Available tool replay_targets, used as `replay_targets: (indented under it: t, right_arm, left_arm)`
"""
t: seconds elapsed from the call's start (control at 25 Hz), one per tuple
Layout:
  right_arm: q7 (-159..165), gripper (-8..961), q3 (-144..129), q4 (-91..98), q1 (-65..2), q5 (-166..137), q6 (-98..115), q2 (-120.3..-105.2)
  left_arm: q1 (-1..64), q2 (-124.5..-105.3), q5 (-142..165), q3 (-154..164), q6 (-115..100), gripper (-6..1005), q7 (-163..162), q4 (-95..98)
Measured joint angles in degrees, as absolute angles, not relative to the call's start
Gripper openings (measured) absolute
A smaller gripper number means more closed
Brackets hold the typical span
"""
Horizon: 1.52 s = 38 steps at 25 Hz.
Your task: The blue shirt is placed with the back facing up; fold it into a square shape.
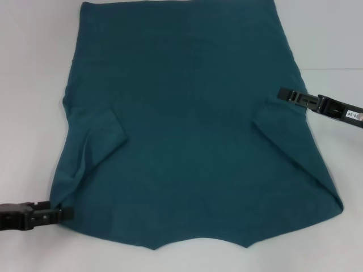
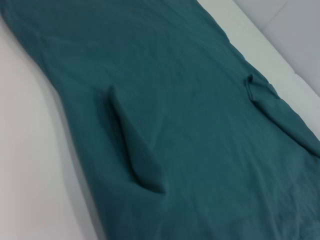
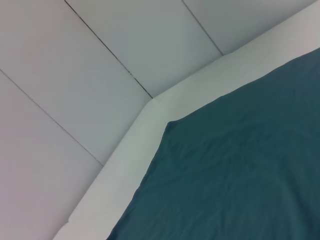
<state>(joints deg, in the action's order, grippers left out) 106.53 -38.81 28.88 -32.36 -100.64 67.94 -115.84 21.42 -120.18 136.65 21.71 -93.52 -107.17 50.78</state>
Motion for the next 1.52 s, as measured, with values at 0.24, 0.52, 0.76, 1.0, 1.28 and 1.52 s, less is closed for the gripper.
replay_targets:
  t: [0.24,0.52,0.76,1.0,1.28,1.52]
  right_arm:
    - [106.52,913,-38.64,28.88,-32.43,-100.63,67.94,-115.79]
    - [106.52,913,-38.55,28.85,-32.35,-100.63,67.94,-115.72]
    - [106.52,913,-38.32,28.82,-32.25,-100.58,67.94,-115.66]
    - [106.52,913,-38.11,28.82,-32.16,-100.54,67.94,-115.66]
    - [106.52,913,-37.33,28.82,-32.16,-100.54,68.52,-115.66]
    - [106.52,913,-37.14,28.83,-31.94,-100.54,68.56,-115.66]
  left_arm:
    - [21.41,-119.87,138.18,21.62,-95.5,866,-109.69,52.47]
    - [22.65,-119.73,141.22,22.62,-95.77,865,-113.23,52.04]
    - [23.45,-119.7,143.1,22.75,-95.26,863,-114.53,51.72]
    - [23.79,-119.73,144.02,22.8,-95.64,862,-114.66,51.22]
    - [24.12,-119.68,144.14,25.26,-95.4,861,-115.2,50.97]
    - [24.36,-119.6,143.8,24.33,-94.25,859,-115.23,51.1]
